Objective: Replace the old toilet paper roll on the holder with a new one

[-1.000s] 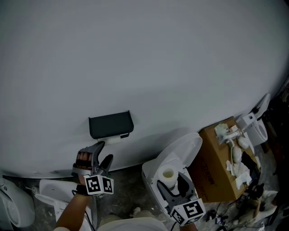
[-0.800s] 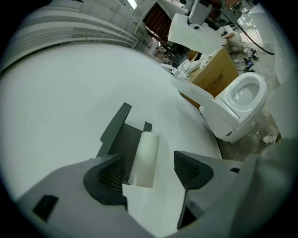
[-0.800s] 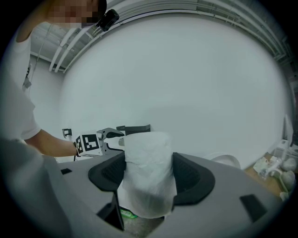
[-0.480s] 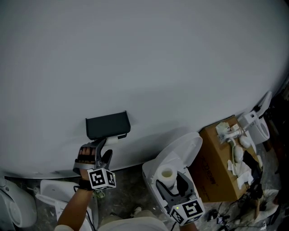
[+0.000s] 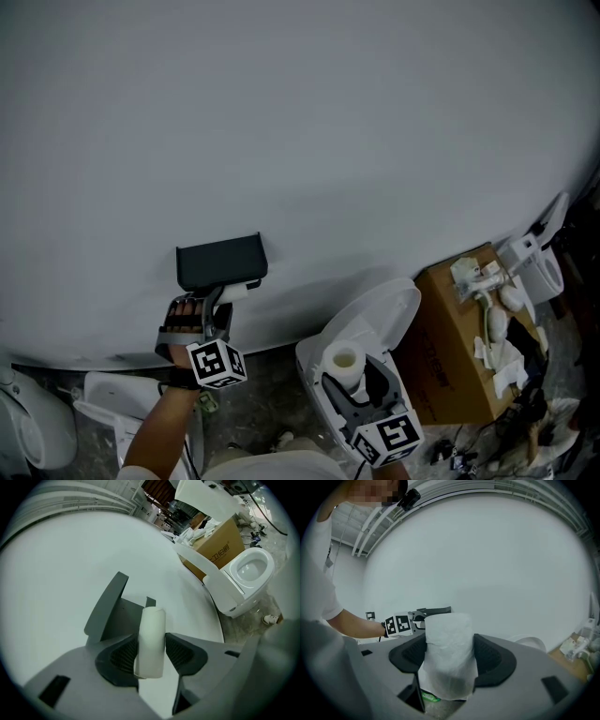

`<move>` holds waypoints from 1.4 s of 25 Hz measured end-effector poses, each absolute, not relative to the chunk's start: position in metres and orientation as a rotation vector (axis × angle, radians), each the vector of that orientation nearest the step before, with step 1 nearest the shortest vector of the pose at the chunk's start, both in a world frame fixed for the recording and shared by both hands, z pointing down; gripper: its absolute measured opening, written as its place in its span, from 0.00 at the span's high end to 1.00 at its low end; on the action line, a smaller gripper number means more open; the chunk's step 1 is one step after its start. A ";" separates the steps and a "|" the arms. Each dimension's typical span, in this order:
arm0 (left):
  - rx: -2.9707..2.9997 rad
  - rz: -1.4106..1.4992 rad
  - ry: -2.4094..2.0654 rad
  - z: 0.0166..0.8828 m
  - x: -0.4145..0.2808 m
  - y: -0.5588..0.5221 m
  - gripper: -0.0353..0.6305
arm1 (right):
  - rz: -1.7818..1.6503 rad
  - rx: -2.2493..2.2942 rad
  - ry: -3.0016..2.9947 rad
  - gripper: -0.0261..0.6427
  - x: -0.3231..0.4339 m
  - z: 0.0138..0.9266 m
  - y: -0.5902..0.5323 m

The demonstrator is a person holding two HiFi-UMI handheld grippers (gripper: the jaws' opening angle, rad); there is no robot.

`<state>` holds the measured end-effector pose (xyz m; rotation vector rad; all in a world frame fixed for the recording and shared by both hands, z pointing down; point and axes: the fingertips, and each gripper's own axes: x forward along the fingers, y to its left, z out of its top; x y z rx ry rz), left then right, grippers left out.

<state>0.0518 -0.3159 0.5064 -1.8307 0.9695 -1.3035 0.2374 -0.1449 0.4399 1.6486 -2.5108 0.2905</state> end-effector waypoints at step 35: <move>-1.898 -1.166 0.881 0.495 0.158 -0.320 0.67 | 0.298 1.677 -2.500 0.51 0.280 0.445 -0.146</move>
